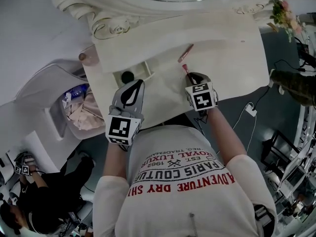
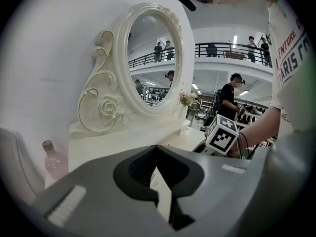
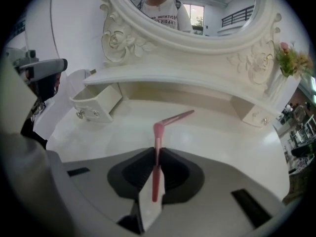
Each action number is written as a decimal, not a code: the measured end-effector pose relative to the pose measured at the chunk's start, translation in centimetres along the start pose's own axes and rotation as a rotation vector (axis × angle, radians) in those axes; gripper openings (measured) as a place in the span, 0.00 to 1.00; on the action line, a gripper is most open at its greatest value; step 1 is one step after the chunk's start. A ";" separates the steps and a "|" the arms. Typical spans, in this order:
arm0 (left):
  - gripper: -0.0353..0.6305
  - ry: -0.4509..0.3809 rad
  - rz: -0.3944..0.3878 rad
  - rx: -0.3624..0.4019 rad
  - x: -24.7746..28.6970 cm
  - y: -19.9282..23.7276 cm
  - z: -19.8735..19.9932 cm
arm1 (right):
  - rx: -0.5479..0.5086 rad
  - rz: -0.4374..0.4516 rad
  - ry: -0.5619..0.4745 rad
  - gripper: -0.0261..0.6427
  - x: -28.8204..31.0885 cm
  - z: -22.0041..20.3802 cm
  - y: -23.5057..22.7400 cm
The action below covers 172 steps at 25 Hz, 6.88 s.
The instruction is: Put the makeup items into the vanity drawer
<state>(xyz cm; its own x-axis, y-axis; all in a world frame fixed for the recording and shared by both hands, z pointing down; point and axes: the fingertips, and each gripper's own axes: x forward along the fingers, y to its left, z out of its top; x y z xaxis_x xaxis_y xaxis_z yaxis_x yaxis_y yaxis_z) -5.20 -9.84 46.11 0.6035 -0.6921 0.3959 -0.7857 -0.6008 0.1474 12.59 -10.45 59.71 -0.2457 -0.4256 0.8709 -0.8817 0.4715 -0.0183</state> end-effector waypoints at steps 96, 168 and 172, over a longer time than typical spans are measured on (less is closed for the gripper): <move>0.07 -0.010 0.169 -0.076 0.4 2.0 0.4 | 0.121 -0.035 -0.006 0.11 5.5 5.6 -4.3; 0.07 -0.186 0.343 0.045 -13.5 7.5 4.7 | -0.336 0.317 -0.575 0.05 -10.4 18.8 16.2; 0.07 -0.197 0.314 0.098 -13.0 7.0 6.6 | -0.298 0.264 -0.653 0.05 -12.9 19.3 14.5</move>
<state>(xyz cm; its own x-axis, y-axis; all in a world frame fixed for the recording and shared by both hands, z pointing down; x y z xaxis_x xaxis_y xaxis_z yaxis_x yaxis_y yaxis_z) -17.67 -7.70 36.02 0.3571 -0.9066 0.2247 -0.9256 -0.3758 -0.0450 -4.84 -12.99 38.70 -0.7032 -0.5964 0.3871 -0.6374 0.7700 0.0284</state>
